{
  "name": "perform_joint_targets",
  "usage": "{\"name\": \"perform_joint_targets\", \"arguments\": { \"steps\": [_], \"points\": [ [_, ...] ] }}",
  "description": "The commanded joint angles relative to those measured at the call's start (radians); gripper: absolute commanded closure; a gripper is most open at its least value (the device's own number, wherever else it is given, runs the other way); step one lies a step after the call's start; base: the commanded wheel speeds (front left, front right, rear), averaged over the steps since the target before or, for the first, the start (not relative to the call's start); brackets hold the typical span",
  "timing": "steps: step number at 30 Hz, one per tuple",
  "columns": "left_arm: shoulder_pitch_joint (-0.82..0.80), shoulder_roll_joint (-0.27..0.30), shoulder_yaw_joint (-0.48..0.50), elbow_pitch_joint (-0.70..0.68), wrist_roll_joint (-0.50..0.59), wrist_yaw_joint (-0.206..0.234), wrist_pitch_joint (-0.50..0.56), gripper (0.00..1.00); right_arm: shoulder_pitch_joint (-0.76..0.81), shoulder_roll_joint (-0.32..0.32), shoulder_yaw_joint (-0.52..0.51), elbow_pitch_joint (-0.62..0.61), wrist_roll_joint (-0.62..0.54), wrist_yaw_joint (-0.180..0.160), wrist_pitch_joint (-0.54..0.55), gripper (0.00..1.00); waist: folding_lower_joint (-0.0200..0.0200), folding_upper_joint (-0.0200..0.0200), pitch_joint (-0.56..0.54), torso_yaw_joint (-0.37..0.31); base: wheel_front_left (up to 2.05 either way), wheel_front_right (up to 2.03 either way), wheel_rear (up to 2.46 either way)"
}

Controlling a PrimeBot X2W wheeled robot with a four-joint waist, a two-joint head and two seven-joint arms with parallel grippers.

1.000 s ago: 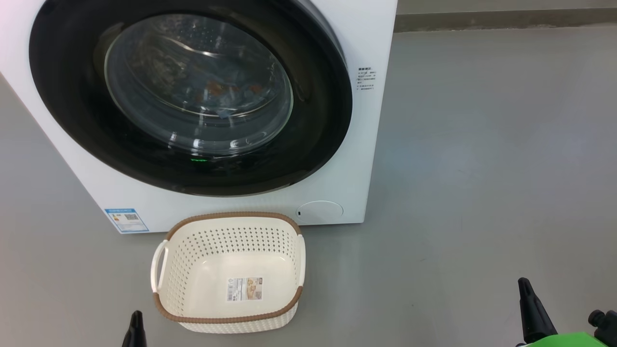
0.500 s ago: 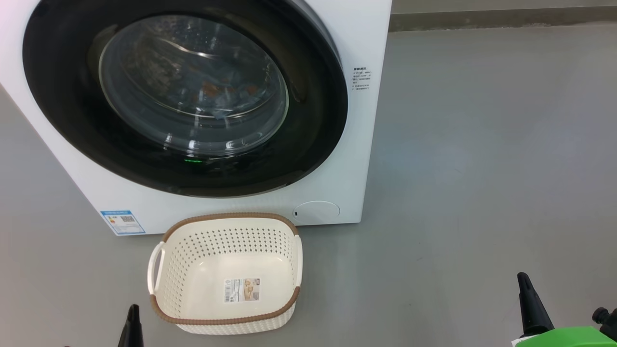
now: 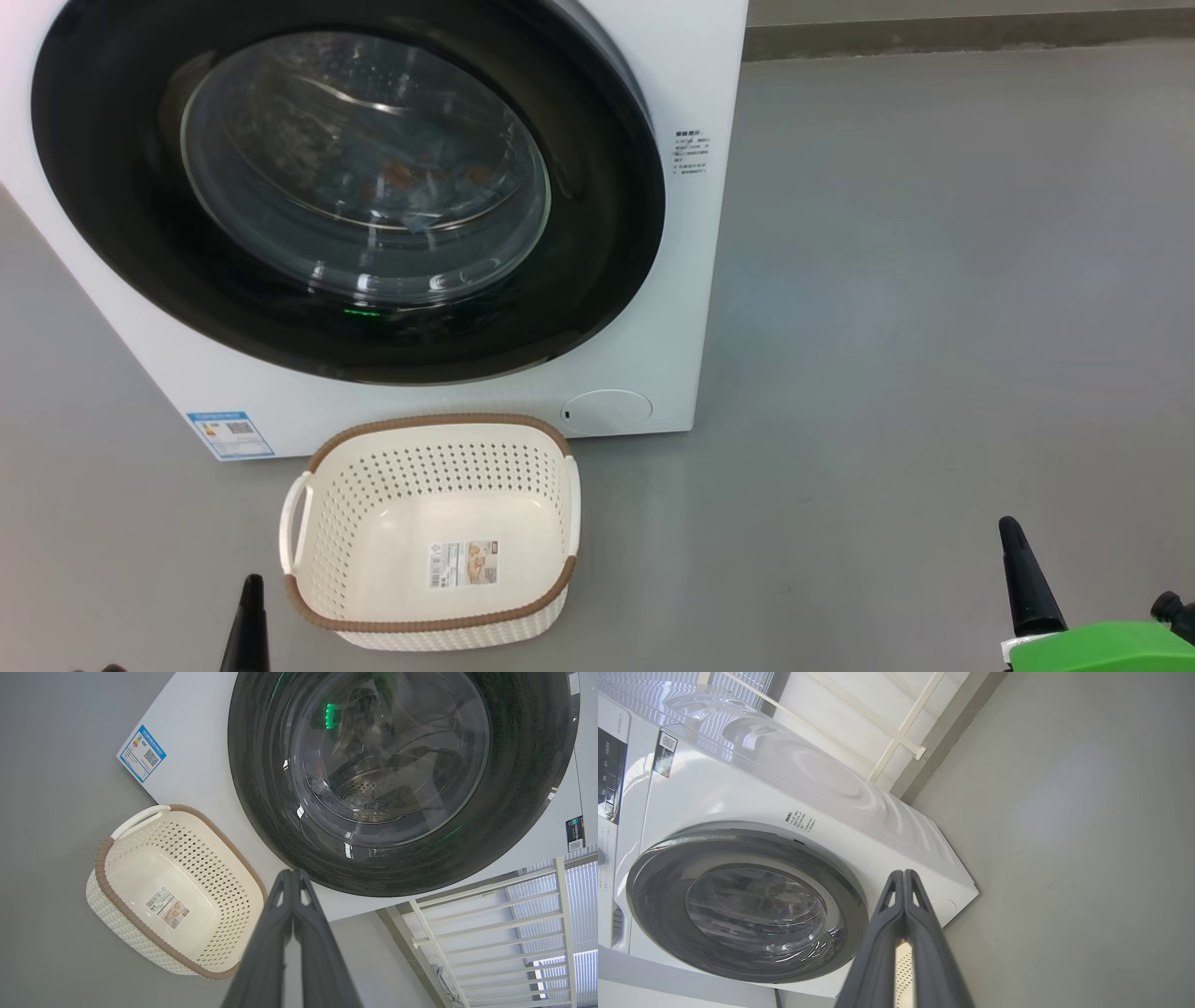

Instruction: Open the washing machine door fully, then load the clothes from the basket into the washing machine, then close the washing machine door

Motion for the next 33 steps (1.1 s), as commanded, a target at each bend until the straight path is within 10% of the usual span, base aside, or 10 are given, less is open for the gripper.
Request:
{"name": "perform_joint_targets", "arguments": {
  "steps": [1,33],
  "points": [
    [-0.046,0.017,0.027,-0.031,-0.041,-0.014,0.011,1.0,-0.044,-0.01,0.023,-0.023,0.042,-0.003,0.01,1.0,0.0,0.0,0.0,-0.002,0.0,0.0,0.0],
    [-0.084,0.025,0.066,-0.049,-0.368,-0.035,0.103,1.0,-0.082,-0.009,0.045,-0.02,0.422,-0.005,0.104,1.0,0.0,0.0,0.0,-0.027,0.0,0.0,0.0]
  ]
}}
